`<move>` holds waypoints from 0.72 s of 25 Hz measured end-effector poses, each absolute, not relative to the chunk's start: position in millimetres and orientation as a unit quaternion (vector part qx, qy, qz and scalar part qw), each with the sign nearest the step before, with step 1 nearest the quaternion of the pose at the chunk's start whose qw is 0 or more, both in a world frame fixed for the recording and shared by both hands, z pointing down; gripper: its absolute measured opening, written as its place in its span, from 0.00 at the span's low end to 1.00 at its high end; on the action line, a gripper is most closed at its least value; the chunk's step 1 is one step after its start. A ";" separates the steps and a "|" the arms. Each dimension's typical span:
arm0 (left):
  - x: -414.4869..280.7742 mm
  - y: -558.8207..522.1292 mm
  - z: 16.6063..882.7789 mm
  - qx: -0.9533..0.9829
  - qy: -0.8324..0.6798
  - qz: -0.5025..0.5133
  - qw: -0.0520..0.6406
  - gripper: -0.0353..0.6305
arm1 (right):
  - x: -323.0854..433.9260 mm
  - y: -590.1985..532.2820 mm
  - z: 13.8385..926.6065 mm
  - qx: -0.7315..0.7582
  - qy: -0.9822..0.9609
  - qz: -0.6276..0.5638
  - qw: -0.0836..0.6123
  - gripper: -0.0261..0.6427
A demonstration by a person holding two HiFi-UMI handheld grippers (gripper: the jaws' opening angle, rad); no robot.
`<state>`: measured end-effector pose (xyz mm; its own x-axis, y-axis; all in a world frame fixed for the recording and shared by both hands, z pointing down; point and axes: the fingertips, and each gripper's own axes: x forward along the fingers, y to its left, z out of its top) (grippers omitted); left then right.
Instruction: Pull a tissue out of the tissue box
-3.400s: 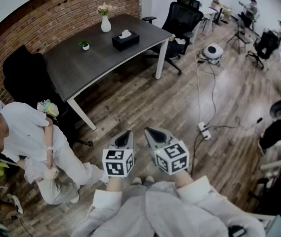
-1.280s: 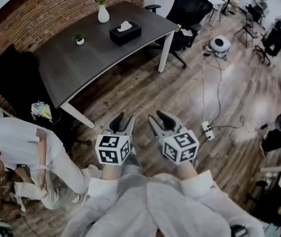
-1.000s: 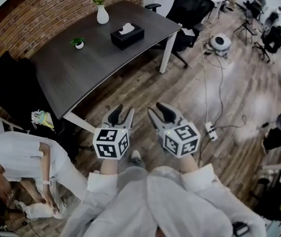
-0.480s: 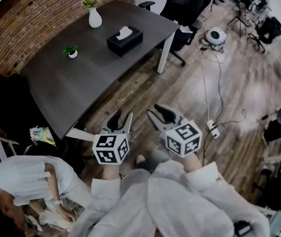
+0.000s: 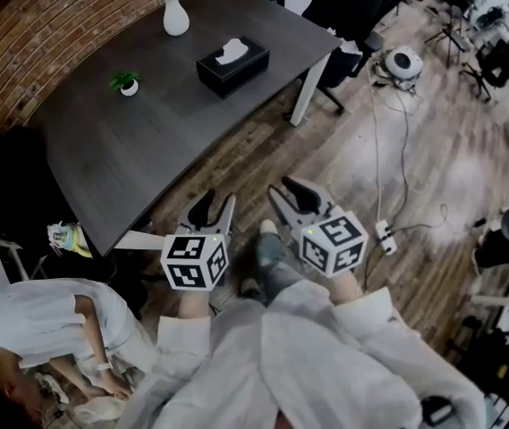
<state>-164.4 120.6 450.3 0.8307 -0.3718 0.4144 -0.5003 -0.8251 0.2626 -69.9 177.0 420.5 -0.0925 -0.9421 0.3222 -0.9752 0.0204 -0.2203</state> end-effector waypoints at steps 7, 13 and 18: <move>-102.8 48.3 437.9 0.938 -0.249 0.173 0.166 0.28 | -10.2 101.5 408.2 0.649 -0.739 0.175 0.030 0.22; -47.1 -12.7 423.7 0.934 -0.274 0.164 0.160 0.28 | 48.2 41.5 400.1 0.639 -0.750 0.169 0.042 0.22; -4.4 -44.7 423.2 0.931 -0.285 0.160 0.166 0.28 | 85.9 8.8 397.7 0.624 -0.762 0.165 0.047 0.22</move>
